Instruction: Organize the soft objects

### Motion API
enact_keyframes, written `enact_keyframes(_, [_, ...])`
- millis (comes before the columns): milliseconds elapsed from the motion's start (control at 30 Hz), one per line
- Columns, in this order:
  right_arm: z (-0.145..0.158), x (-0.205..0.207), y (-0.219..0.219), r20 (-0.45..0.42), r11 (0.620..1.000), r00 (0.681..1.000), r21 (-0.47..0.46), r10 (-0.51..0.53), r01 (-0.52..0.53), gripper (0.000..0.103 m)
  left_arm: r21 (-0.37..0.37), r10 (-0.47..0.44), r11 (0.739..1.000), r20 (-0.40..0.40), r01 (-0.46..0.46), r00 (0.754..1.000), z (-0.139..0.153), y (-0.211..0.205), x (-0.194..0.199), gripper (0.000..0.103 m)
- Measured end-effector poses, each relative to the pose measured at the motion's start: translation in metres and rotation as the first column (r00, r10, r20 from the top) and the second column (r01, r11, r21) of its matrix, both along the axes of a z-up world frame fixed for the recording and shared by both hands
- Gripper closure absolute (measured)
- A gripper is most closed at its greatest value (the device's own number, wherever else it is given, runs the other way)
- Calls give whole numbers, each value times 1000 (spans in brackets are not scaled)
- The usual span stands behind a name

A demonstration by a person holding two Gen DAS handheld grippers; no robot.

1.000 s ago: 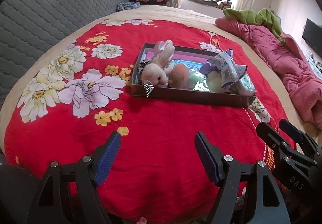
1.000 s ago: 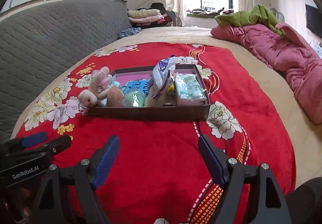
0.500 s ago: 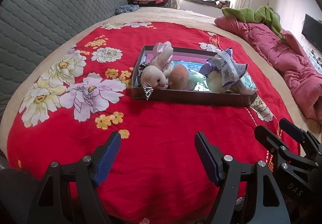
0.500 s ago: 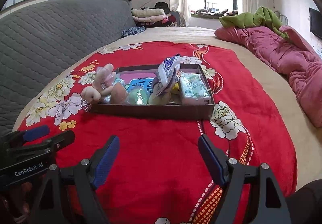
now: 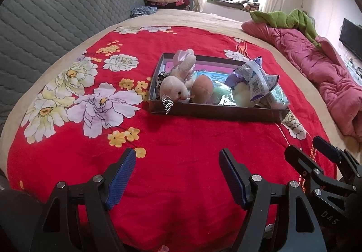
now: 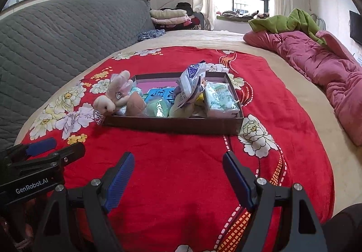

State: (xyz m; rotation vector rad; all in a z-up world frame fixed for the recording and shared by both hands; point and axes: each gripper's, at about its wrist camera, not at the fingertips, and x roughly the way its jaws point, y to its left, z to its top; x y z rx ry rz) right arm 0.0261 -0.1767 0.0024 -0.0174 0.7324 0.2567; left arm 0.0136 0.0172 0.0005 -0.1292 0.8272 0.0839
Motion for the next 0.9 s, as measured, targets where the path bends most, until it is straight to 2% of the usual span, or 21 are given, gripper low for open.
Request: enact_keyframes(900, [-5,3,0,-19,1000,1000,18,11,-10,24,3,-8,1000,-7,8,1000,-5,-3,3,26])
